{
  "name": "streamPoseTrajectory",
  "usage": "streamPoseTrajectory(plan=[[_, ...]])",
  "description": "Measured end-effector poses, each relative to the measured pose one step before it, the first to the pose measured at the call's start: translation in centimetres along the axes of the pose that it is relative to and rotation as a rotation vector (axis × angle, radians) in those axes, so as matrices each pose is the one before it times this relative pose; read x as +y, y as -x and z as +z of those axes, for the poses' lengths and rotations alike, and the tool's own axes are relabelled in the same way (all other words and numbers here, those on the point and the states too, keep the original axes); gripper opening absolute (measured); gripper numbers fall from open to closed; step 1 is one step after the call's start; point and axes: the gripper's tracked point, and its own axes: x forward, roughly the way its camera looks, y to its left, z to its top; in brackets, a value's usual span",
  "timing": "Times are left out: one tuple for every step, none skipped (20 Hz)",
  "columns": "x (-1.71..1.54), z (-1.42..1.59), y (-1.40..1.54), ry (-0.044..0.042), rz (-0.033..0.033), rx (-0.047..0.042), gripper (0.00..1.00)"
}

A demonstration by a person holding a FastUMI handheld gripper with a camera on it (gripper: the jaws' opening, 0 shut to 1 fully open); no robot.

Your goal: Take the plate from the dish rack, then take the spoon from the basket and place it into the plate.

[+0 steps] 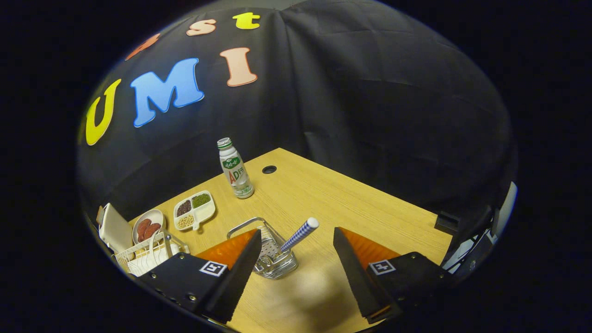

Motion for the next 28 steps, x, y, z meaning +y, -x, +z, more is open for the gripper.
streamPoseTrajectory(plan=[[-0.092, 0.112, -0.722, -0.01509, -0.0008, -0.0003, 0.95], [0.007, -0.05, -0.692, -0.01171, -0.00274, 0.0035, 0.9], [0.021, -0.145, -0.583, -0.00654, -0.00197, 0.00608, 0.85], [0.041, -0.323, -0.688, -0.00373, -0.00247, 0.00697, 0.79], [0.003, -0.121, -0.47, -0.0007, 0.00111, 0.00396, 0.79], [0.012, -0.07, -0.404, 0.00125, 0.00032, 0.00274, 0.79], [0.017, -0.127, -0.242, 0.00162, 0.0003, 0.00501, 0.79], [0.139, -0.019, -0.212, -0.00072, 0.00751, 0.00012, 0.79], [0.096, -0.021, -0.177, -0.0001, 0.00138, -0.00002, 0.79], [0.47, -0.176, -0.37, 0.00313, 0.01774, -0.00262, 0.63], [0.249, -0.036, -0.016, 0.00558, 0.00522, 0.00205, 0.48], [-0.249, -0.003, 0.379, 0.00315, -0.00607, 0.00023, 0.32], [0.369, 0.234, -0.091, -0.00187, 0.00313, -0.00197, 0.32], [0.151, 0.265, 0.262, -0.00658, 0.0027, -0.00625, 0.28], [0.393, 0.295, -0.599, -0.01721, 0.02395, -0.00733, 0.28], [0.853, 0.289, -0.102, -0.02227, 0.03365, -0.01232, 0.2], [0.471, 0.641, 0.375, -0.00429, -0.00338, -0.00914, 0.15], [-0.304, -0.004, -0.417, 0.01911, -0.00815, 0.00158, 0.11], [0.38, 0.03, 0.045, 0.01286, 0.0069, -0.00116, 0.11], [0.708, 0.223, -0.044, 0.00762, 0.0081, 0.00029, 0.11], [0.415, 0.263, 0.188, 0.00878, 0.00445, -0.00582, 0.11], [0.193, 0.584, 0.128, 0.01444, 0.00417, -0.01379, 0.11], [0.227, 0.619, 0.346, 0.018, -0.00023, -0.0132, 0.11], [0.285, 0.59, 0.347, 0.01742, 0.00315, -0.01527, 0.11], [0.261, 0.744, 0.482, 0.01661, -0.00051, -0.01329, 0.11], [0.137, 0.696, 0.443, 0.01782, -0.0004, -0.01551, 0.11], [0.171, 0.875, 0.653, 0.01696, 0.00311, -0.01743, 0.11], [0.191, 0.782, 0.584, 0.01771, 0.00084, -0.01681, 0.11]])
